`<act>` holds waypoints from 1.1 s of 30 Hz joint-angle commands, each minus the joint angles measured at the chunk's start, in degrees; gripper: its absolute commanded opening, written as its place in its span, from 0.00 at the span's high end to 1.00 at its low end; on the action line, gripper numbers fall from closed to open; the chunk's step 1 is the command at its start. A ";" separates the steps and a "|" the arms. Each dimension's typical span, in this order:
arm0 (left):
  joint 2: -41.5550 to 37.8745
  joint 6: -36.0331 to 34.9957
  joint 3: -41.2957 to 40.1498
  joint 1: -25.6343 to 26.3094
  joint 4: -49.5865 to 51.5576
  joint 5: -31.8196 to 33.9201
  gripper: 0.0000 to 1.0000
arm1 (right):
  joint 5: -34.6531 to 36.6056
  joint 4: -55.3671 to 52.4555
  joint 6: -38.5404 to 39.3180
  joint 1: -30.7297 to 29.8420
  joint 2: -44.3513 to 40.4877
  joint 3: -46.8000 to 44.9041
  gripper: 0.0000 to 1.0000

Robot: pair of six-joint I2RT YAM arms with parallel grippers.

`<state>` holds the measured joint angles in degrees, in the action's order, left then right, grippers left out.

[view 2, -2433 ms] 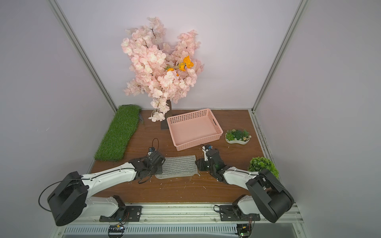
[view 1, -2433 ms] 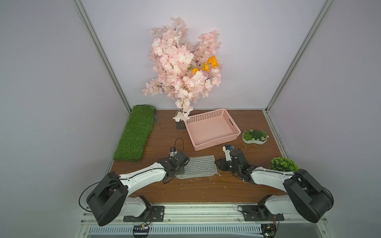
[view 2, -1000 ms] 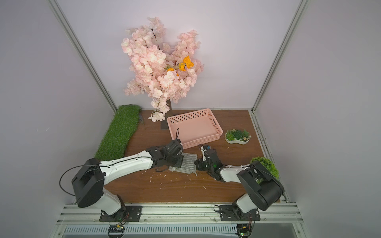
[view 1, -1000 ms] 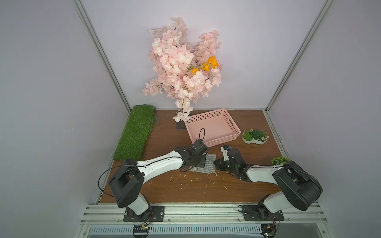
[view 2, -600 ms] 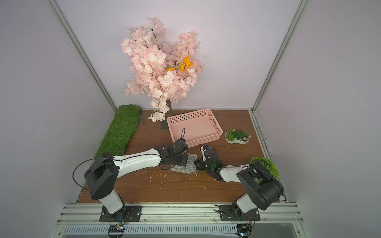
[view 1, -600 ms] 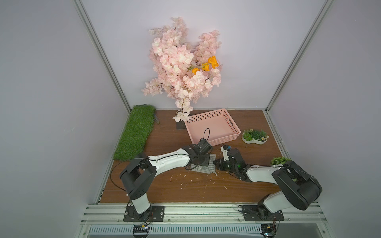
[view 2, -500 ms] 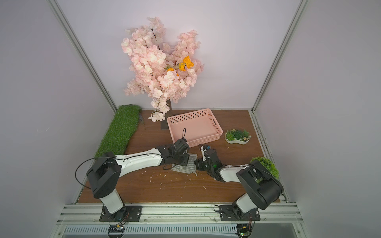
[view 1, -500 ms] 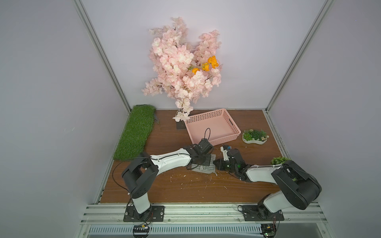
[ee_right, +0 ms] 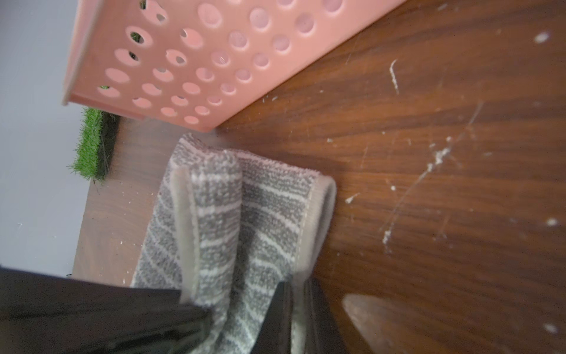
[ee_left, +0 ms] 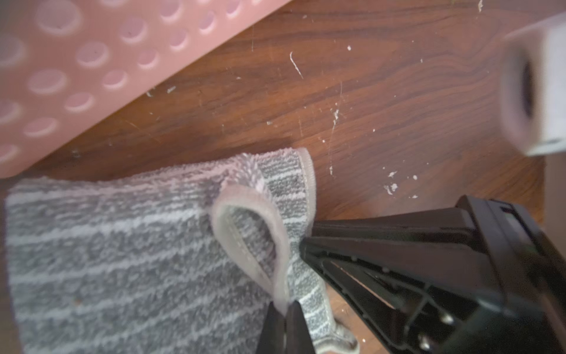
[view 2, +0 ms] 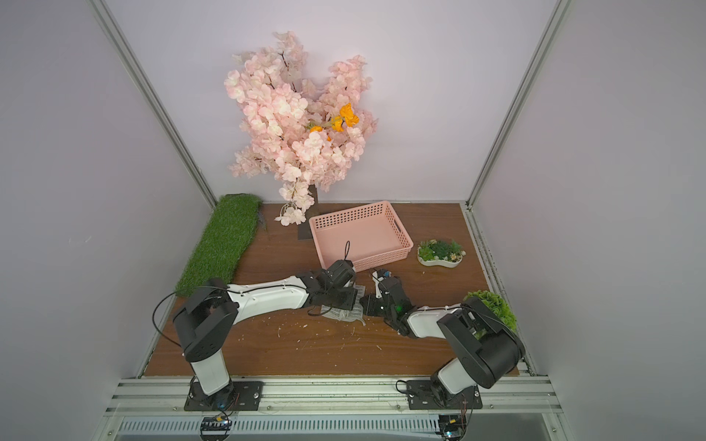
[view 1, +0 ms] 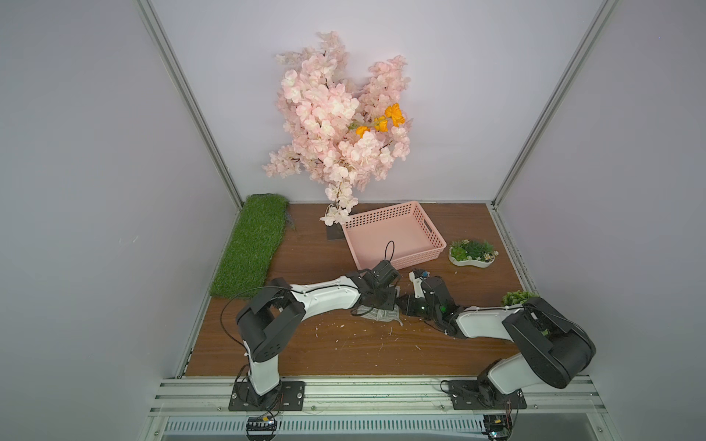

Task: Fold the square dishcloth
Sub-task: Fold the cleaning item at the center of the board.

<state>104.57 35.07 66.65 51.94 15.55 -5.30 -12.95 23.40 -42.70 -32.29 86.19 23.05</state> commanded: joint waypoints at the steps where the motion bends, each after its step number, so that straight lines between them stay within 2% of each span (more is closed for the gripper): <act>1: 0.95 -0.28 1.95 0.62 -0.96 -0.88 1.00 | 0.56 0.55 -0.45 -0.24 0.38 -1.00 0.87; 7: 2.22 -0.17 2.82 0.60 -1.39 -0.98 0.98 | 0.56 0.57 -0.46 -0.23 -0.11 -1.23 0.87; 13: 2.44 -0.49 2.82 0.63 -2.36 -2.03 0.76 | 0.78 0.60 -0.50 -0.21 0.09 -1.08 0.87; 17: 0.63 -1.26 2.19 0.62 -3.51 -3.16 0.75 | 1.07 0.56 -0.53 -0.25 0.06 -0.99 0.87; 25: -7.78 -1.21 -2.01 0.62 -8.53 -6.41 0.69 | 3.75 -2.19 0.02 -0.25 -2.24 -0.76 0.87; 30: -12.11 -1.52 -4.00 0.57 -6.50 -1.36 0.69 | 6.84 -6.37 0.66 -0.25 -6.12 -0.28 0.87; 33: -13.22 -1.10 -6.10 -0.30 -5.43 1.14 0.74 | 9.37 -10.16 1.62 -0.24 -9.81 0.58 0.86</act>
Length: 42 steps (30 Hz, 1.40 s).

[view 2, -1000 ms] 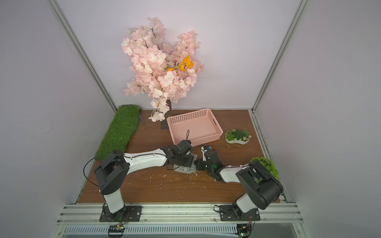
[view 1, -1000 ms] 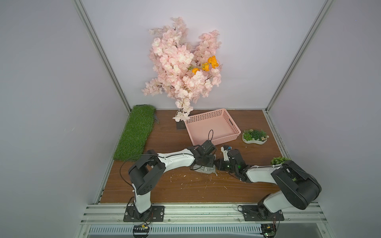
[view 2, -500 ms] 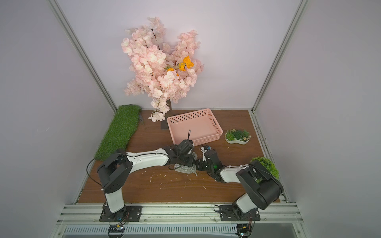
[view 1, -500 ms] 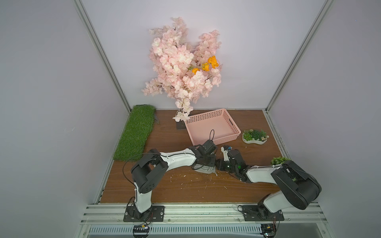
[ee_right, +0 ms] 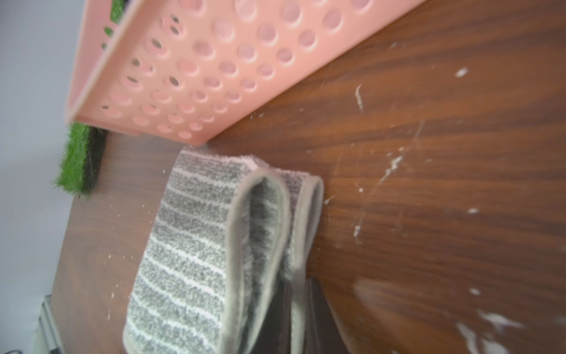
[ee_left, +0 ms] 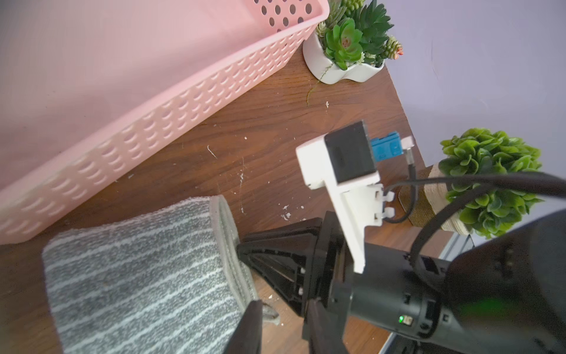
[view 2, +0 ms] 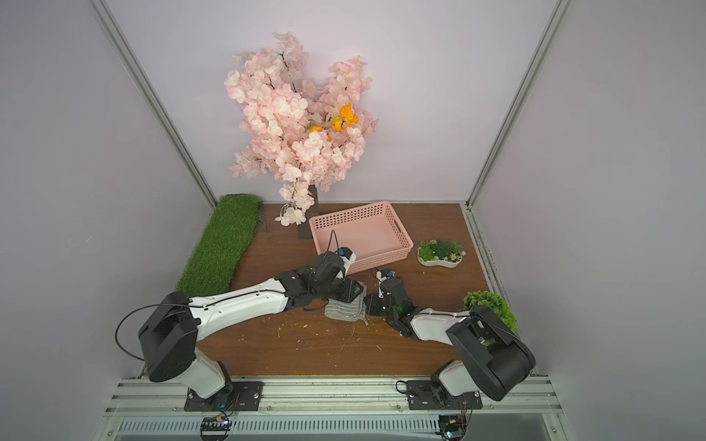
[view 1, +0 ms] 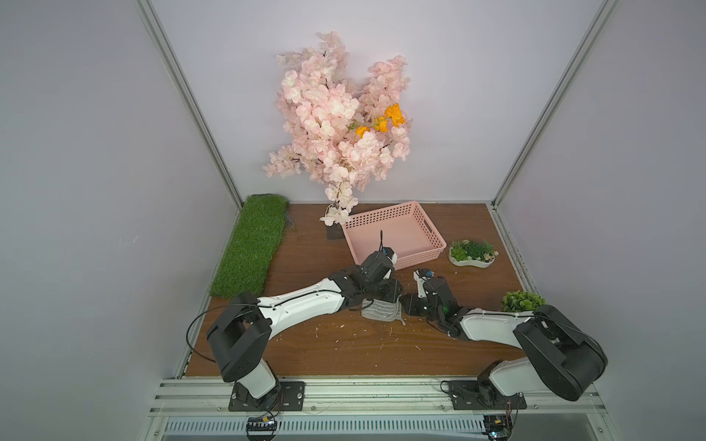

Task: Fold the square dishcloth
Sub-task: Fold the cleaning item at the center of the board, then smooth out the cleaning item at the center of the board.

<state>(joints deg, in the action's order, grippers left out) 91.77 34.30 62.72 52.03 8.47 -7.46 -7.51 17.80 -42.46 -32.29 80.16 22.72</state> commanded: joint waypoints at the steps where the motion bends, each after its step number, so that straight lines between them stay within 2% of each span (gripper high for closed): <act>1: -0.61 -0.03 -3.48 -1.02 1.05 2.88 0.75 | 4.55 -5.94 1.87 -0.24 -4.78 1.34 0.85; 5: -1.56 0.86 -9.72 -3.01 -3.21 2.19 0.80 | 5.58 -8.77 3.37 -0.34 -8.73 3.12 0.82; 10: -2.03 0.66 -12.44 -3.61 -6.08 2.10 0.83 | 4.50 -7.84 3.48 -2.05 -8.64 5.62 0.81; 21: 0.45 1.28 -14.46 -3.64 -8.35 1.62 0.85 | -0.16 -0.38 1.63 -5.92 3.42 10.70 0.81; 29: 3.07 1.87 -14.61 -3.63 -11.03 -1.30 0.87 | 2.19 -1.88 2.11 -4.32 7.42 11.33 0.81; 42: 5.03 1.52 -16.18 -3.69 -14.51 -3.87 0.87 | 0.98 1.74 2.16 -0.55 10.31 7.46 0.81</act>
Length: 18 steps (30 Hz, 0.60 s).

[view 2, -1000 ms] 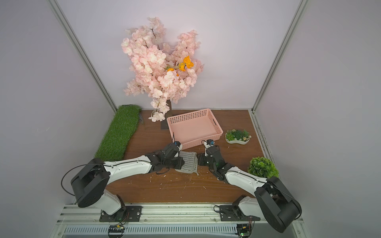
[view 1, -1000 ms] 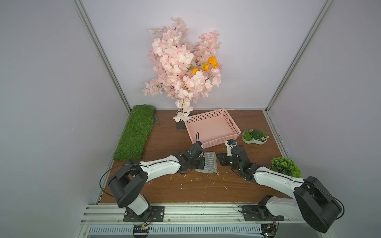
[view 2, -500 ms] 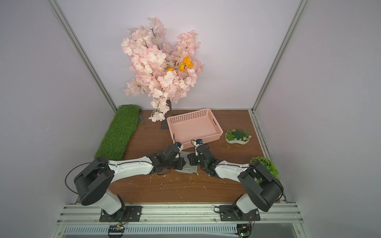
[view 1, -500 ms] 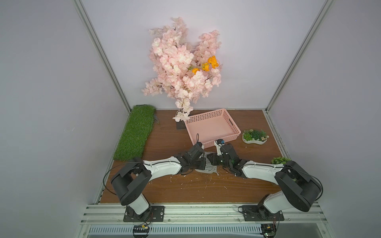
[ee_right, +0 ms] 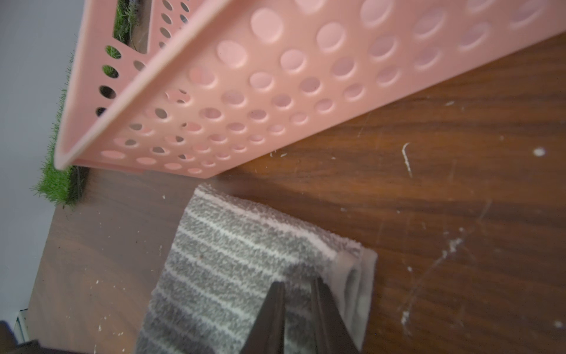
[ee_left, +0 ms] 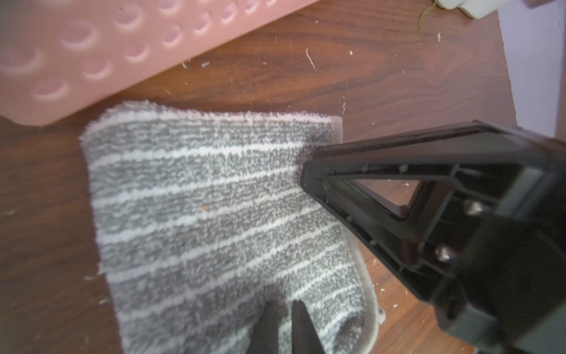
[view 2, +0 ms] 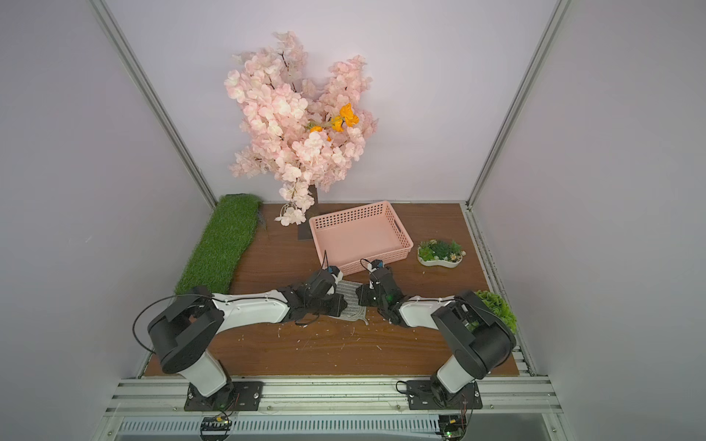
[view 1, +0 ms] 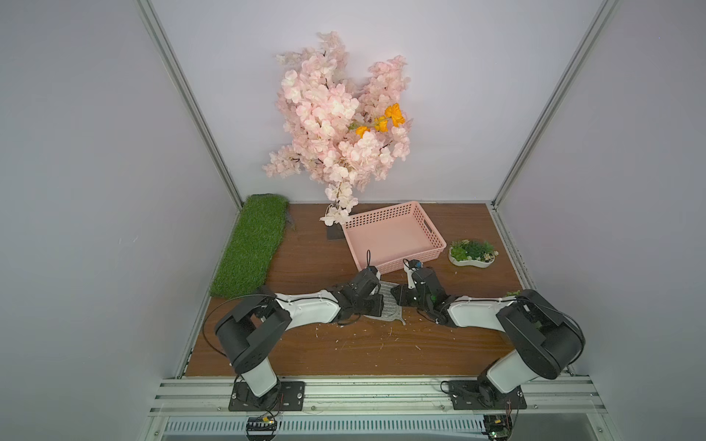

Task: Fold the square dishcloth
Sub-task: Smooth out the cleaning item at the center of the board.

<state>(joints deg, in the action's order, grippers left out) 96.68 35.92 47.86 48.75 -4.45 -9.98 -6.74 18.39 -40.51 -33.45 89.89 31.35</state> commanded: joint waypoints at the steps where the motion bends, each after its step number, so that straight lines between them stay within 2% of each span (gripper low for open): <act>1: -0.21 -0.23 -1.88 -0.41 -2.13 -1.48 0.87 | 0.05 1.31 0.24 0.86 0.69 -1.35 0.81; 5: -2.88 -1.89 -4.35 -0.33 -6.20 -3.43 0.86 | -2.21 1.75 1.52 1.24 0.25 -1.01 0.81; 7: -4.90 -2.84 -5.24 -0.34 -8.88 -4.28 0.83 | -2.76 1.02 2.12 1.25 -0.87 -0.57 0.80; 11: -7.91 -3.78 -6.16 -0.39 -11.59 -3.50 0.80 | -2.54 -1.77 3.12 1.10 -4.79 -0.24 0.79; 18: -9.91 -3.14 -7.69 -1.66 -9.47 -0.44 0.85 | -3.89 -4.82 1.75 -0.40 -11.35 -1.90 0.78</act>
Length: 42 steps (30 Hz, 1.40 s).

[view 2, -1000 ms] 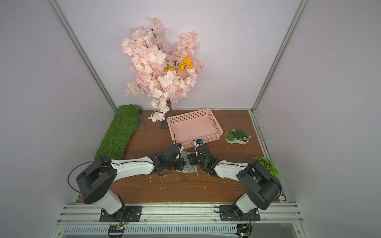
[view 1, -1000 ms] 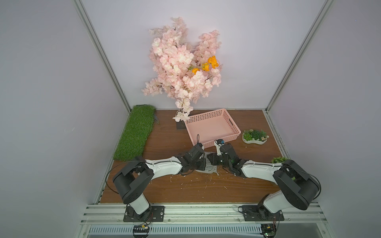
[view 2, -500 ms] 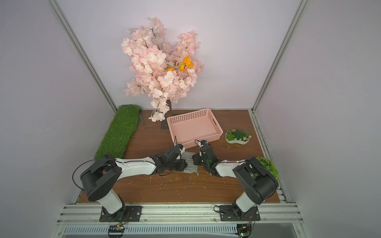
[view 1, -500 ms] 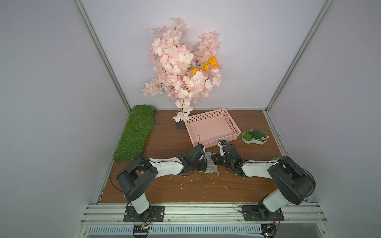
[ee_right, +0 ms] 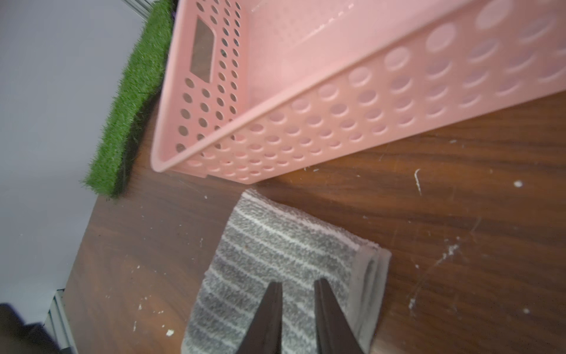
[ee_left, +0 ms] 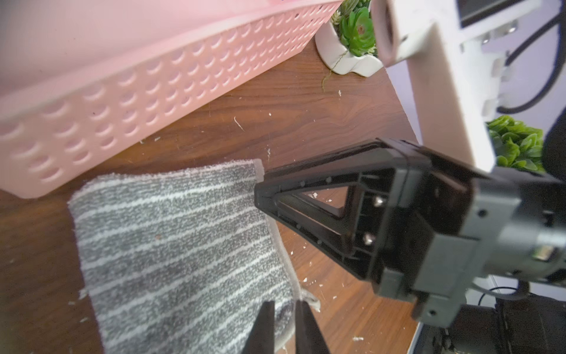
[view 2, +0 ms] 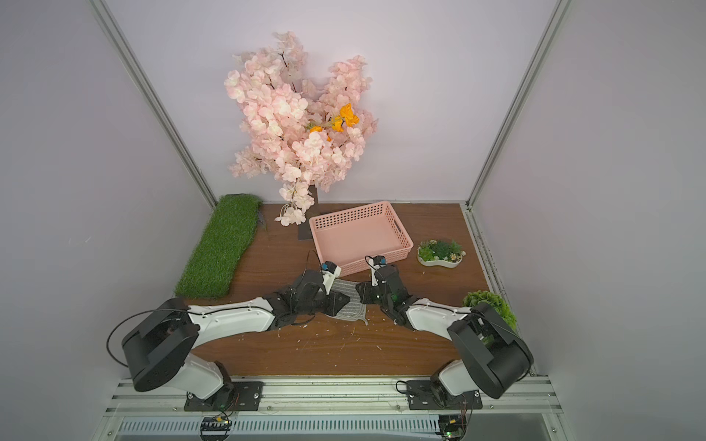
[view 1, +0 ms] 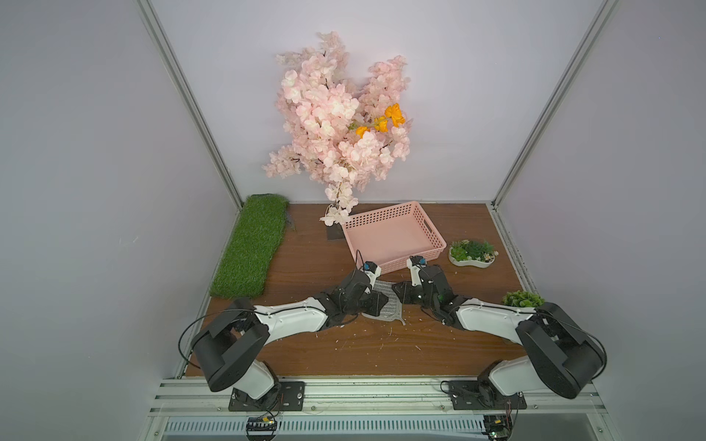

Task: Fold the square dishcloth
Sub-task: Smooth out the cleaning item at the center of the board.

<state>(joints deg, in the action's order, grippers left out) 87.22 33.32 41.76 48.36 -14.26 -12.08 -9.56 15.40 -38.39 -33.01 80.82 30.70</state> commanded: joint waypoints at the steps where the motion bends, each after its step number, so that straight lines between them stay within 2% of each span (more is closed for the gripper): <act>1: -0.61 -0.32 -2.21 -1.58 0.40 1.85 0.86 | -1.56 -1.62 -0.92 -1.25 -2.73 -1.77 0.78; 7: -1.01 -0.63 -3.96 -1.82 2.68 3.68 0.87 | -5.78 1.27 -4.61 -4.17 -2.82 -5.01 0.79; 16: 1.23 -0.46 -5.87 -1.91 0.95 4.55 0.88 | -6.64 2.71 -6.51 -6.26 -0.59 -7.52 0.79; 23: 3.09 -0.37 -6.75 -1.87 0.08 4.44 0.89 | -4.92 4.48 -7.26 -5.78 2.43 -9.95 0.80; 30: 4.12 0.58 -8.25 -1.87 -1.92 1.27 0.90 | -4.24 4.61 -5.85 -3.21 3.99 -9.81 0.81; 35: 3.28 2.14 -9.23 -1.15 -3.35 -0.68 0.90 | -3.45 2.89 -4.62 -1.54 2.49 -9.69 0.81; 42: 2.76 1.98 -7.66 0.98 -1.59 0.46 0.85 | -1.30 -1.28 -3.36 -0.45 -1.43 -9.70 0.81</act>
<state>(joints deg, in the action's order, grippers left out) 90.52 35.05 33.61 48.47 -17.74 -11.64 -14.37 18.90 -43.27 -34.06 80.90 21.71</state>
